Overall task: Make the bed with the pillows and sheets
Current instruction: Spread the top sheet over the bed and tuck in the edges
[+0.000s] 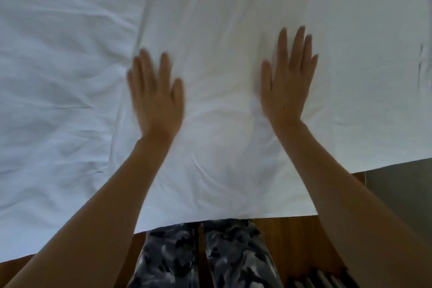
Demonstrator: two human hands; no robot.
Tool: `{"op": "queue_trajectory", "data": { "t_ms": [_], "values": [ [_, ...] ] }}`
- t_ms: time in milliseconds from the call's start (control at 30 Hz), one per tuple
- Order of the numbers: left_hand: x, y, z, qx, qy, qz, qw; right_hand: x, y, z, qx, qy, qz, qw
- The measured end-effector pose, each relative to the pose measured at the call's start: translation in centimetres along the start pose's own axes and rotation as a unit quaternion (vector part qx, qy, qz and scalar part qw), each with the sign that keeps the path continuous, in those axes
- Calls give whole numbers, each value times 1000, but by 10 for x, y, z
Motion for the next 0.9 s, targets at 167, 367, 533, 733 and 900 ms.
{"op": "queue_trajectory", "data": {
  "t_ms": [167, 367, 533, 733, 900],
  "values": [
    [55, 8, -81, 76, 43, 1, 996, -21, -22, -103, 148, 0, -20, 989],
    [56, 29, -80, 113, 80, -10, 990, -12, -11, -91, 201, -21, -37, 979],
    [45, 42, -38, 128, 209, -56, 968, 3, -1, -66, 141, -76, 7, 987],
    [6, 40, 83, 133, 240, -137, 952, 4, -3, -2, 40, -27, 57, 997],
    [-36, 26, 217, 182, 260, -189, 929, 26, 0, 117, -36, 132, 129, 982]
  ]
}}
Point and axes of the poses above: each hand's wrist, its own z-axis towards the middle knuckle, its own y-axis out of the back of the hand, x = y × z, the point moved 1 cm from there along z, towards the middle knuckle, and after that the axes turned 6 degrees about z, right-handed, at the moved point
